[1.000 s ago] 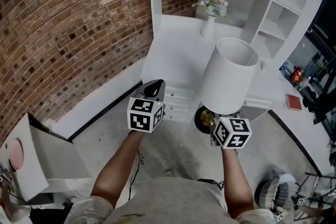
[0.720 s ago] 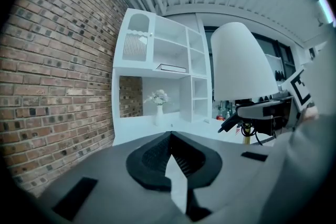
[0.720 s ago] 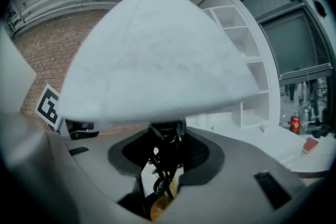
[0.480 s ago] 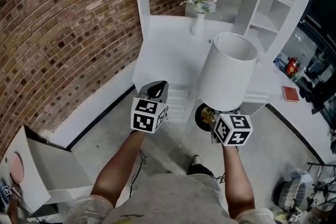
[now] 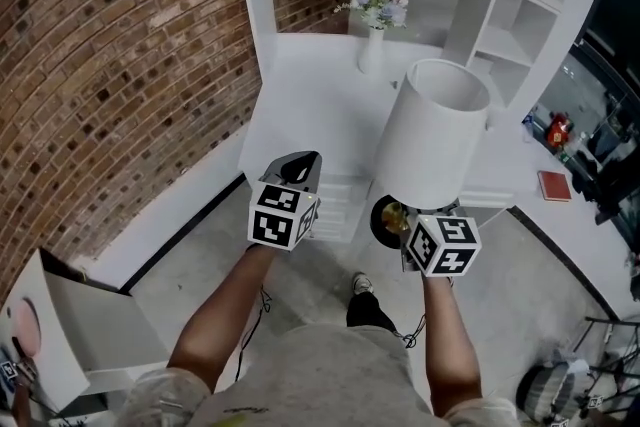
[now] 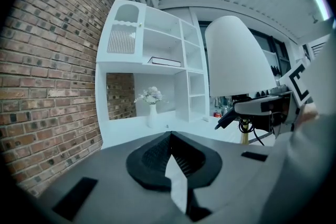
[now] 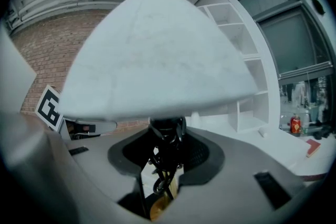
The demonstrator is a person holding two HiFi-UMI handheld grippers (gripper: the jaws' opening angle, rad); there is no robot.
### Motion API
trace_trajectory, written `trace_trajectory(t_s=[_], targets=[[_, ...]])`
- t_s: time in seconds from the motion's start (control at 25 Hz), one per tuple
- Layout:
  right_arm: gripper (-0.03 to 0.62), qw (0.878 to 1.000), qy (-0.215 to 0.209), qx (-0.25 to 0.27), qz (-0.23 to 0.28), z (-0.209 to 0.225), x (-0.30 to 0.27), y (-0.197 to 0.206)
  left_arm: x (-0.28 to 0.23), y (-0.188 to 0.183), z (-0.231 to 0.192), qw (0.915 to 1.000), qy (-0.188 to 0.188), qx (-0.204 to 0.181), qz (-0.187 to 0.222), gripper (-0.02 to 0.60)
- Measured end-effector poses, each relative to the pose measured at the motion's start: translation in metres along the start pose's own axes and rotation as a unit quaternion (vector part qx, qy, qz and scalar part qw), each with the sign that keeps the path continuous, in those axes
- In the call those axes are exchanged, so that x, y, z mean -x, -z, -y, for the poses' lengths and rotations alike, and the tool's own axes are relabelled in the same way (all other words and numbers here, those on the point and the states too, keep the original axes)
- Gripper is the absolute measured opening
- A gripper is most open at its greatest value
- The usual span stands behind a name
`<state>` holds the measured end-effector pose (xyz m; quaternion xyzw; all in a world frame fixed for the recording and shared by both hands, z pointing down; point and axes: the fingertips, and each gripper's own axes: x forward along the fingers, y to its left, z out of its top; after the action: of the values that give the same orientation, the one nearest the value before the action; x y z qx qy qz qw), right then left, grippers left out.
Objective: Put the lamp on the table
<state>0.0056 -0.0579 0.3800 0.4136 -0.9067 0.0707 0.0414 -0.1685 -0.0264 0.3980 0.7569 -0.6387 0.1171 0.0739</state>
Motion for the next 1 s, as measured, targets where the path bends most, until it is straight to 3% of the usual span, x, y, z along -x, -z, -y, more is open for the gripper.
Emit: trace_trajectory(t_s=[1.0], targets=[[0.143, 0.998, -0.064, -0.001, -0.015, 0.152, -0.150, -0.032, -0.195, -0.043, -0.006, 0.9978, -0.050, 0.008, -0.042, -0.005]])
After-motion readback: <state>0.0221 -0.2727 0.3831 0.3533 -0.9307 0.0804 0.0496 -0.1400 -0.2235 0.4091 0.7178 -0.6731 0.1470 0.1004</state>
